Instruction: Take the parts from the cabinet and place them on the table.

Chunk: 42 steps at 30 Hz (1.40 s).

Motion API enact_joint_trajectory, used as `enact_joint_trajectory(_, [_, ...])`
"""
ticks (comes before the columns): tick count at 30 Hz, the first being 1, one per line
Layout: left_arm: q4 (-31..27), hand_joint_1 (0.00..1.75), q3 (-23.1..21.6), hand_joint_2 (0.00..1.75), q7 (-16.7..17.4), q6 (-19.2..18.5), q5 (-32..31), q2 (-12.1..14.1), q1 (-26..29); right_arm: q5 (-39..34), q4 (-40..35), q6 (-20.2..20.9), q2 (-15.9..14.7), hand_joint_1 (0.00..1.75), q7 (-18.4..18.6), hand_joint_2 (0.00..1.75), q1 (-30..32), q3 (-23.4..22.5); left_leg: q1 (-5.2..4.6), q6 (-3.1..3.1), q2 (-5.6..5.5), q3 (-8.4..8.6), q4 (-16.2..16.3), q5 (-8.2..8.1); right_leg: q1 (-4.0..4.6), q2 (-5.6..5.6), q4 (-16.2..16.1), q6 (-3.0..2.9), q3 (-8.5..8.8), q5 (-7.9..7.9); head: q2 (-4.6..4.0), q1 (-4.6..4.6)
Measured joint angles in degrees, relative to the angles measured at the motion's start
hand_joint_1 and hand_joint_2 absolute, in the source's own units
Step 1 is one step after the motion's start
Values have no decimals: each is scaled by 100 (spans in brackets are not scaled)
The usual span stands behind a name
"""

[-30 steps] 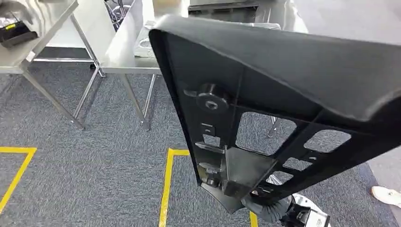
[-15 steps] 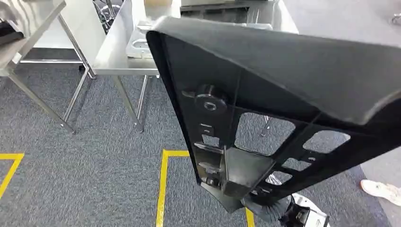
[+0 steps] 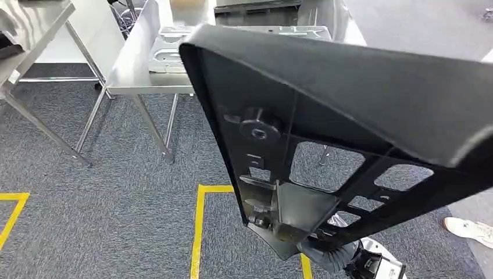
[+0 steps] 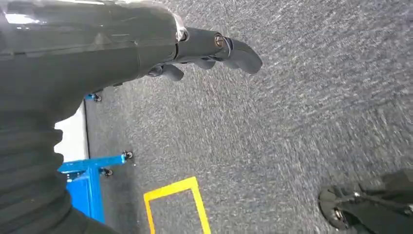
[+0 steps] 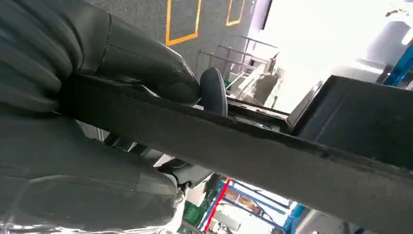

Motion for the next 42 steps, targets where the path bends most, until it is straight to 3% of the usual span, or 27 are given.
enact_joint_trajectory(2, [0,0,0,175,7,2,26,0,4,0,4,4,-2,175,2,175,-7,0,5,-45,-2,-429,902,-449,12,0,1,-24,-4,-8,0,0])
enact_joint_trajectory(3, [0,0,0,175,7,2,35,0,7,0,18,9,-4,175,2,175,-7,0,5,-58,-2,-631,1314,-590,20,2,5,-31,-5,-13,0,0])
enact_joint_trajectory(4, [0,0,0,175,13,2,35,0,14,2,37,11,-4,175,2,175,-7,2,5,-65,-2,-745,1522,-588,28,9,7,-36,0,-16,0,0])
enact_joint_trajectory(6, [0,0,2,175,15,2,39,0,20,2,52,11,-4,175,2,175,-8,4,5,-56,-2,-677,1340,-383,32,20,10,-37,11,-20,0,0])
enact_joint_trajectory(8, [0,0,2,175,13,2,37,11,7,2,74,13,-4,175,2,175,-33,4,-1,28,-12,-105,69,323,50,37,22,-6,46,-45,0,0])
enact_joint_trajectory(10, [0,0,2,175,13,2,37,13,0,2,81,11,-4,175,0,175,-45,4,-37,106,-43,76,-327,280,86,39,53,48,30,-70,0,0])
enact_joint_trajectory(13, [0,0,2,175,4,2,33,11,17,-7,85,11,7,175,-7,175,-52,6,-54,196,-44,43,-308,287,61,39,16,140,29,-48,0,0])
enact_joint_trajectory(15, [0,0,2,175,4,2,29,2,19,-11,87,4,11,175,-17,175,-48,-5,-3,273,-31,101,-408,341,50,44,113,199,34,-147,0,2])
enact_joint_trajectory(16, [0,0,2,175,-2,2,24,2,9,-17,87,2,13,175,-26,175,-55,-5,-2,299,-27,102,-410,340,51,33,413,216,-121,-341,0,0])
enact_joint_trajectory(18, [0,0,2,175,-4,2,20,0,-4,-22,94,0,15,175,-28,175,-44,-5,-15,317,-26,98,-408,333,32,31,1395,244,-612,-767,0,2])
enact_joint_trajectory(19, [0,0,2,175,-4,2,20,2,1,-26,107,0,15,175,-33,175,-31,-5,-22,325,-23,99,-405,327,31,31,1729,254,-793,-841,0,2])
enact_joint_trajectory(20, [0,0,2,175,-4,9,20,2,9,-31,124,-7,15,175,-35,175,-23,-5,-24,322,-21,108,-404,320,32,30,1803,257,-857,-781,0,2])
enact_joint_trajectory(21, [0,0,2,175,-4,22,18,2,14,-31,136,-9,15,175,-39,175,-18,-5,-24,316,-22,124,-404,307,32,28,1570,249,-767,-568,0,2])
enact_joint_trajectory(23, [0,0,2,175,-4,41,16,0,8,-35,138,-13,15,175,-55,175,-19,-5,-23,292,-28,170,-394,282,34,9,573,207,-288,-28,0,2])
enact_joint_trajectory(24, [0,0,2,175,-4,44,15,0,11,-35,135,-18,15,175,-63,175,-20,-5,-24,272,-29,178,-392,265,42,-30,139,172,-89,89,0,2])
enact_joint_trajectory(25, [0,0,2,175,-4,46,15,0,7,-35,136,-20,17,175,-68,175,-23,-5,-67,233,-33,161,-363,239,92,-43,26,152,-42,2,0,2])
enact_joint_trajectory(28, [0,0,2,175,-4,57,2,0,8,-44,135,-26,17,175,-85,175,-4,-5,-42,146,-12,177,-391,226,112,0,40,70,-65,-6,0,2])
enact_joint_trajectory(30, [-2,0,2,175,-4,65,-11,4,-1,-44,131,-26,17,175,-87,175,-1,-2,-39,65,-25,169,-254,130,48,6,-36,4,6,19,0,2])
enact_joint_trajectory(31, [-2,0,2,175,-4,77,-17,4,-5,-48,131,-26,17,175,-90,175,-4,-2,-37,40,-25,41,7,-24,43,-5,-36,-38,22,1,0,0])
enact_joint_trajectory(33, [-2,0,2,175,-4,87,-17,4,0,-48,131,-28,15,175,-90,175,2,-2,-9,-6,-26,-477,1001,-475,52,-6,-33,-74,38,-24,0,0])
enact_joint_trajectory(34, [-2,0,2,175,-4,101,-17,4,10,-48,133,-28,9,175,-90,175,5,-2,-5,-21,-26,-692,1374,-574,56,3,-27,-75,43,-35,0,0])
enact_joint_trajectory(35, [-2,0,2,175,-4,101,-17,4,17,-48,133,-28,9,175,-90,175,7,-2,-4,-24,-26,-806,1528,-551,57,13,-21,-75,55,-48,0,0])
enact_joint_trajectory(36, [-2,0,2,175,-4,101,-17,4,25,-48,133,-28,9,175,-90,175,11,0,-4,-21,-26,-785,1415,-399,57,23,-17,-67,80,-69,0,0])
enact_joint_trajectory(37, [-2,0,2,175,-4,101,-17,4,26,-48,133,-28,9,175,-90,175,13,0,-4,-5,-26,-629,1018,-112,58,33,-13,-57,119,-96,0,0])
enact_joint_trajectory(39, [-2,0,2,175,-2,101,-17,7,23,-48,133,-26,9,175,-90,175,12,0,-11,69,-32,-139,-67,466,61,37,-8,-29,210,-159,0,0])
enact_joint_trajectory(40, [-2,0,7,175,4,101,-15,20,23,-48,136,-26,9,175,-90,175,10,0,-39,116,-51,-44,-251,387,80,36,8,2,210,-188,0,2])
enact_joint_trajectory(42, [-2,0,7,175,15,101,-15,20,11,-48,136,-24,9,175,-87,175,4,2,-63,147,-46,-62,-288,396,71,46,15,58,185,-196,0,0])
